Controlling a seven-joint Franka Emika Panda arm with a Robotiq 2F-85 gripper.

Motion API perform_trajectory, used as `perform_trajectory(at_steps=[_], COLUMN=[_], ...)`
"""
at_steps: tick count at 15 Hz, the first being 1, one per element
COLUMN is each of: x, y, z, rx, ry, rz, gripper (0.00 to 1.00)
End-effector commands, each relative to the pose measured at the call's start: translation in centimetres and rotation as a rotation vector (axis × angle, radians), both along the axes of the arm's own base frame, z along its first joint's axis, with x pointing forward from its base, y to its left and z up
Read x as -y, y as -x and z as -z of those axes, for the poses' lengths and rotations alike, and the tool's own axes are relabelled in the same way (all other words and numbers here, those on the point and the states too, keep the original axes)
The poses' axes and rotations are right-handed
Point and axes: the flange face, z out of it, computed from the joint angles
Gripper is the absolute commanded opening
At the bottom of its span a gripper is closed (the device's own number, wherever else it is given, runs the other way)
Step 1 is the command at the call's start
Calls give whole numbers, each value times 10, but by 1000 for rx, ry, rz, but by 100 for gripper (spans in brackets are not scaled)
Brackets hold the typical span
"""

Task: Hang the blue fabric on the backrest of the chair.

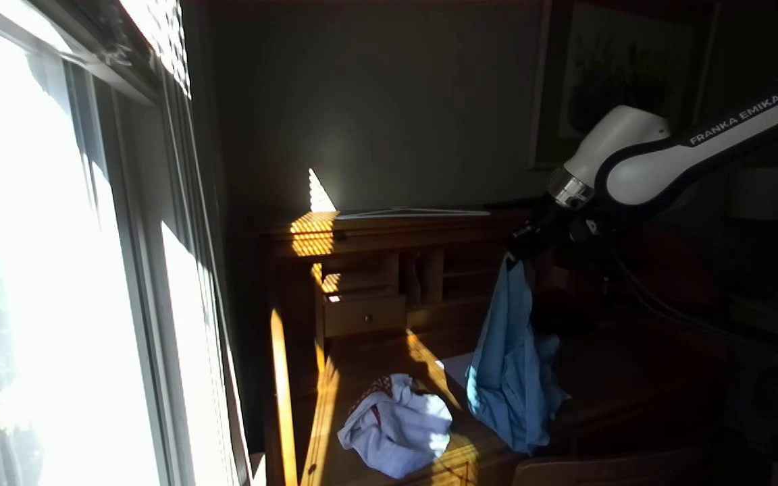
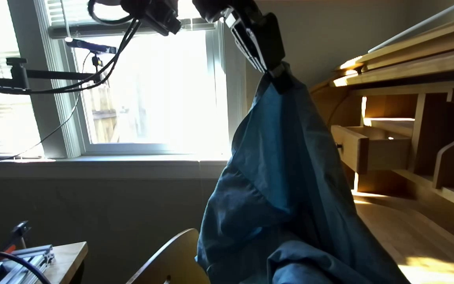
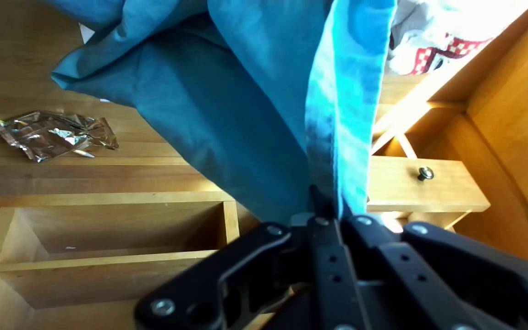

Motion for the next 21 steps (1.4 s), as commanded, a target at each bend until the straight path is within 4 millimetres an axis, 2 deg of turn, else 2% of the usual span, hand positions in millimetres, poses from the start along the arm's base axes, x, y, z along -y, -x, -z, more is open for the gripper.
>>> perform_trajectory(at_steps=[1, 5, 8, 13, 18, 21], x=[-4, -3, -6, -22, -21, -25], y=[15, 35, 59, 100, 128, 143], z=[-11, -38, -51, -44, -36, -23], rx=[-11, 28, -46, -265, -392, -491], ry=[6, 21, -20, -104, -139, -191], rz=[-8, 14, -17, -102, -132, -183], gripper=[0, 0, 0, 0, 0, 0])
